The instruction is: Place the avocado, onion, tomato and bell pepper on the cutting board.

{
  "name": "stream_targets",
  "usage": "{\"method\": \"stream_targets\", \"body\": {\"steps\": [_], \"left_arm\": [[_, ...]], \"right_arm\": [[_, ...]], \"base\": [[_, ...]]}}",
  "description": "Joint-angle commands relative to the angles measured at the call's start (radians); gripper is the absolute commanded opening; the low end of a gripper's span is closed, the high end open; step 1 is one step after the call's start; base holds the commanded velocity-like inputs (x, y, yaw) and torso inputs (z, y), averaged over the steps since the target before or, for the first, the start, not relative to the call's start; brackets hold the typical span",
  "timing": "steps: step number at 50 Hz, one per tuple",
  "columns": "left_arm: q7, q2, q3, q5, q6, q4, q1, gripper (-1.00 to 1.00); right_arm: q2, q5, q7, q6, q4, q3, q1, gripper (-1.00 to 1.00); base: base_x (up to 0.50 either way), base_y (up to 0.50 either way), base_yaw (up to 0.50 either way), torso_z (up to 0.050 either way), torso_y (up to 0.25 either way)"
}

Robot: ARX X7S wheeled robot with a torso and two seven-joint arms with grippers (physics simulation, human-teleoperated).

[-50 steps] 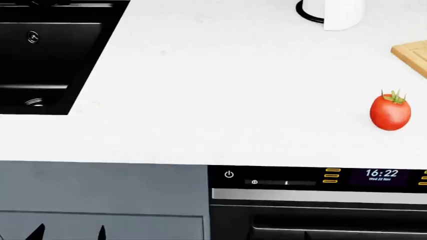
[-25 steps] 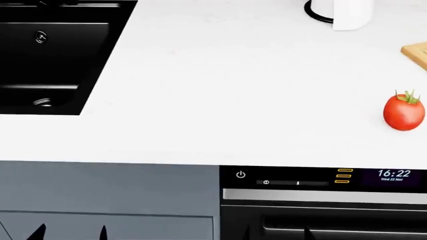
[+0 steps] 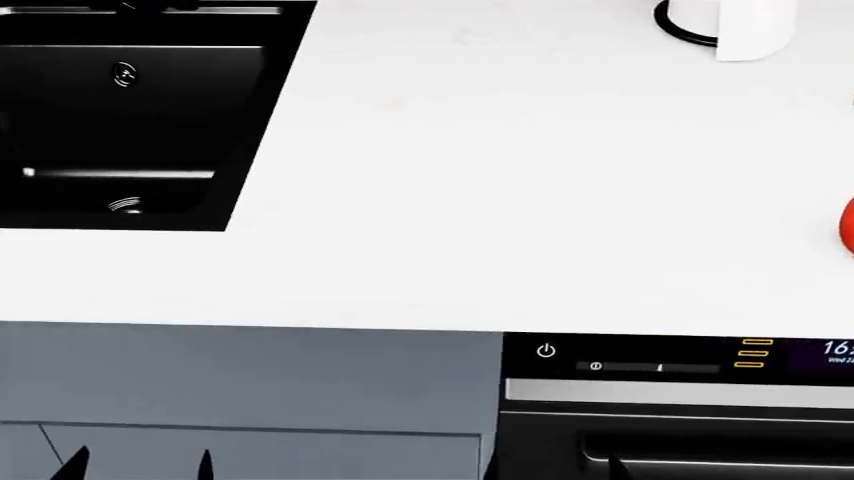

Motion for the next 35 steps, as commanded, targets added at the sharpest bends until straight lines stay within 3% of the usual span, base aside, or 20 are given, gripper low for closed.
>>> {"method": "stream_targets", "body": {"steps": [1, 35], "left_arm": [[-0.017, -0.014, 0.015, -0.009, -0.003, 0.01, 0.001, 1.0], [-0.053, -0.042, 0.052, -0.023, -0.003, 0.012, -0.005, 1.0]], "right_arm": [[0.01, 0.009, 0.012, 0.0, -0.003, -0.011, 0.001, 1.0], [0.034, 0.025, 0.034, -0.027, 0.012, -0.039, 0.004, 1.0]], "base": [[0.0, 0.21, 0.0, 0.0, 0.0], [0.0, 0.33, 0.0, 0.0, 0.0]]}}
